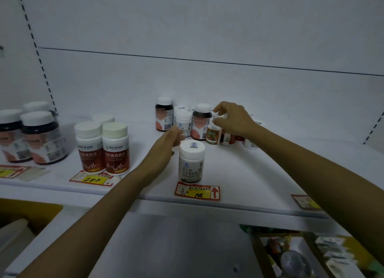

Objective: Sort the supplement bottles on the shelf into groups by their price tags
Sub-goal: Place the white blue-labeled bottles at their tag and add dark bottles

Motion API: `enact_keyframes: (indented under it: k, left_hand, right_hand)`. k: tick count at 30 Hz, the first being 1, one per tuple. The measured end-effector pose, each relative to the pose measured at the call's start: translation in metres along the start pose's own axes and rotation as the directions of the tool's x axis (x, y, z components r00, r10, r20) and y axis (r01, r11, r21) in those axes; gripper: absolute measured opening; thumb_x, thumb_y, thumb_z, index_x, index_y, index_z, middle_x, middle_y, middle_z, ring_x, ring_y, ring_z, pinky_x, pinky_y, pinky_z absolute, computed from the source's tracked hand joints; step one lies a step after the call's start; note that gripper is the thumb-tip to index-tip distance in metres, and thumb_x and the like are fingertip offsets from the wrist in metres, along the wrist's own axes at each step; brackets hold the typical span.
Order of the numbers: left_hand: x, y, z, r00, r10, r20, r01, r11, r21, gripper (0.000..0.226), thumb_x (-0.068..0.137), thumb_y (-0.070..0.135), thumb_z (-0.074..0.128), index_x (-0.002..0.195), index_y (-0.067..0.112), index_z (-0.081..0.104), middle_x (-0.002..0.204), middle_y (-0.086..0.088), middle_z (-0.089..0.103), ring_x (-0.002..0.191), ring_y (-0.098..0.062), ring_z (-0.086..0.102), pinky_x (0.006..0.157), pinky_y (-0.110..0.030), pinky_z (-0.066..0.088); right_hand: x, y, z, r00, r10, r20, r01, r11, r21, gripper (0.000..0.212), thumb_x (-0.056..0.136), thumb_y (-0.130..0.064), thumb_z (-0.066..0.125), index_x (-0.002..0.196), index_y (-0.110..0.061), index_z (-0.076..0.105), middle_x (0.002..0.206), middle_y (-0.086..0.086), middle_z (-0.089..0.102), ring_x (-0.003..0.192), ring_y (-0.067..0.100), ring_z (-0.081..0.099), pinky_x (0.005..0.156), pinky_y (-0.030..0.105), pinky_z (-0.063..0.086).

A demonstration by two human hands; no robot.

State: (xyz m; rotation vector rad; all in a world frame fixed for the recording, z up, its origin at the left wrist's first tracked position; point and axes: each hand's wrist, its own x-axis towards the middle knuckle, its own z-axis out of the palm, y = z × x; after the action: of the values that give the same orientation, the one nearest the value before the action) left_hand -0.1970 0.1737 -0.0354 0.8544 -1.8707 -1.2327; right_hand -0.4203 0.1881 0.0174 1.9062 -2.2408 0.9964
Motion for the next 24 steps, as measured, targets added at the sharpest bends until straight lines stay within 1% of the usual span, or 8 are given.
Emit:
enact_keyframes:
  k: [3,7,12,14,16,17,21,24]
  left_hand:
    - [0.009,0.010,0.004,0.998,0.021,-0.059,-0.023,0.999,-0.023,0.059,0.094,0.051,0.016,0.136,0.019,0.042,0.135,-0.002,0.051,0.115,-0.012,0.049,0.099,-0.031,0.038]
    - [0.015,0.015,0.010,0.995,0.059,-0.085,-0.058,0.998,0.018,0.055,0.095,0.050,0.017,0.135,0.021,0.043,0.133,-0.001,0.052,0.114,-0.012,0.050,0.096,-0.030,0.039]
    - [0.018,0.016,0.007,0.987,0.098,-0.125,-0.088,0.993,0.080,0.047,0.094,0.052,0.023,0.127,0.027,0.047,0.128,0.002,0.056,0.117,-0.015,0.052,0.097,-0.032,0.042]
    - [0.012,0.022,0.006,0.974,0.184,-0.136,-0.159,0.972,0.174,0.039,0.094,0.048,0.032,0.123,0.029,0.049,0.124,0.007,0.056,0.114,-0.010,0.052,0.091,-0.020,0.042]
    - [0.003,0.035,0.006,0.939,0.314,-0.140,-0.250,0.904,0.346,0.036,0.093,0.040,0.044,0.124,0.025,0.052,0.119,0.012,0.055,0.103,0.001,0.051,0.079,-0.003,0.037]
    - [-0.002,0.044,0.007,0.913,0.381,-0.147,-0.294,0.862,0.412,0.036,0.092,0.037,0.048,0.124,0.023,0.053,0.116,0.014,0.054,0.097,0.004,0.050,0.078,-0.001,0.037]
    - [-0.019,0.081,0.018,0.823,0.553,-0.126,-0.439,0.762,0.475,0.038,0.090,0.037,0.053,0.125,0.022,0.052,0.128,0.005,0.055,0.111,-0.002,0.046,0.096,-0.021,0.037]
    - [-0.033,0.092,0.038,0.839,0.543,-0.037,-0.489,0.782,0.387,0.049,0.086,0.039,0.052,0.131,0.022,0.046,0.136,0.003,0.050,0.120,-0.007,0.044,0.100,-0.026,0.036]
  right_hand:
    - [0.009,0.006,0.012,0.995,0.016,0.102,-0.005,0.994,-0.108,0.042,0.084,-0.027,0.061,0.124,-0.019,0.052,0.126,0.006,0.060,0.104,0.021,0.057,0.078,0.029,0.044]
    - [0.013,0.011,0.024,0.995,-0.013,0.101,0.032,0.981,-0.192,0.048,0.085,-0.027,0.060,0.130,-0.017,0.049,0.126,0.010,0.056,0.107,0.024,0.056,0.077,0.028,0.042]
    - [0.014,0.003,0.023,0.991,0.045,0.125,-0.006,0.955,-0.297,0.044,0.086,-0.034,0.061,0.122,-0.012,0.050,0.121,0.014,0.045,0.088,0.024,0.054,0.074,0.030,0.044]
    - [0.012,0.002,0.023,0.987,0.044,0.155,-0.006,0.971,-0.237,0.045,0.085,-0.036,0.062,0.121,-0.013,0.051,0.121,0.013,0.049,0.090,0.023,0.053,0.075,0.029,0.043]
    - [0.005,0.000,0.024,0.985,0.022,0.169,0.003,0.989,-0.150,0.045,0.084,-0.034,0.063,0.123,-0.016,0.050,0.122,0.010,0.056,0.094,0.021,0.055,0.075,0.028,0.044]
    - [0.000,-0.001,0.024,0.987,0.015,0.161,0.005,0.993,-0.118,0.043,0.084,-0.033,0.063,0.122,-0.017,0.049,0.121,0.008,0.059,0.091,0.019,0.055,0.073,0.028,0.044]
    - [-0.026,-0.004,0.019,0.998,-0.004,0.056,0.010,0.994,-0.112,0.045,0.083,-0.041,0.061,0.124,-0.024,0.051,0.117,0.000,0.063,0.097,0.017,0.061,0.071,0.028,0.046]
    - [-0.058,-0.004,0.002,0.998,0.054,-0.015,-0.050,0.982,0.183,0.044,0.081,-0.038,0.066,0.120,-0.022,0.053,0.108,-0.005,0.064,0.087,0.007,0.061,0.070,0.021,0.051]
